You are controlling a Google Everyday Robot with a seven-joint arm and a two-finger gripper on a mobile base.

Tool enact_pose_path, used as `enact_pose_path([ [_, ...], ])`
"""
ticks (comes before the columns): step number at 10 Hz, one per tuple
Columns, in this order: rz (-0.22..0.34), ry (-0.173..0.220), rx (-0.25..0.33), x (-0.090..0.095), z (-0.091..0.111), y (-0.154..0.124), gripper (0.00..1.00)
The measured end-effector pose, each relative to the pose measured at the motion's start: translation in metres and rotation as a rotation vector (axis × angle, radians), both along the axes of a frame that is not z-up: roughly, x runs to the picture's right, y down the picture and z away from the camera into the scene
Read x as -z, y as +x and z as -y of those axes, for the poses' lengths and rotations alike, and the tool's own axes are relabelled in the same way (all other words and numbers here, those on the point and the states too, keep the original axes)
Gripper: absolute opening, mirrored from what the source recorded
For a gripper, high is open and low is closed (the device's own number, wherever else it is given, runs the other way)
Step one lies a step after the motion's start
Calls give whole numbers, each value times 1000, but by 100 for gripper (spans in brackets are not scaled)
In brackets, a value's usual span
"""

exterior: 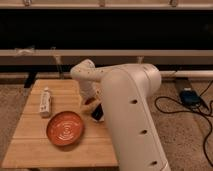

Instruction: Place the white sponge in the ceramic bowl

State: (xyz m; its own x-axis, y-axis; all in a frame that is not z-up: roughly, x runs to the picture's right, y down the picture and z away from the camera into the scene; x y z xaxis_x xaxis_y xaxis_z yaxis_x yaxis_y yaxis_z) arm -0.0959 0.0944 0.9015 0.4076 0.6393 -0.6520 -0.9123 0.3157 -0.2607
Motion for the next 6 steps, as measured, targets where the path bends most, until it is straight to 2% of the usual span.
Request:
enact_pose_path([
  [3,-3,-22,4,-16,-5,9,80],
  [6,-16,-39,3,-21,-12,17,80],
])
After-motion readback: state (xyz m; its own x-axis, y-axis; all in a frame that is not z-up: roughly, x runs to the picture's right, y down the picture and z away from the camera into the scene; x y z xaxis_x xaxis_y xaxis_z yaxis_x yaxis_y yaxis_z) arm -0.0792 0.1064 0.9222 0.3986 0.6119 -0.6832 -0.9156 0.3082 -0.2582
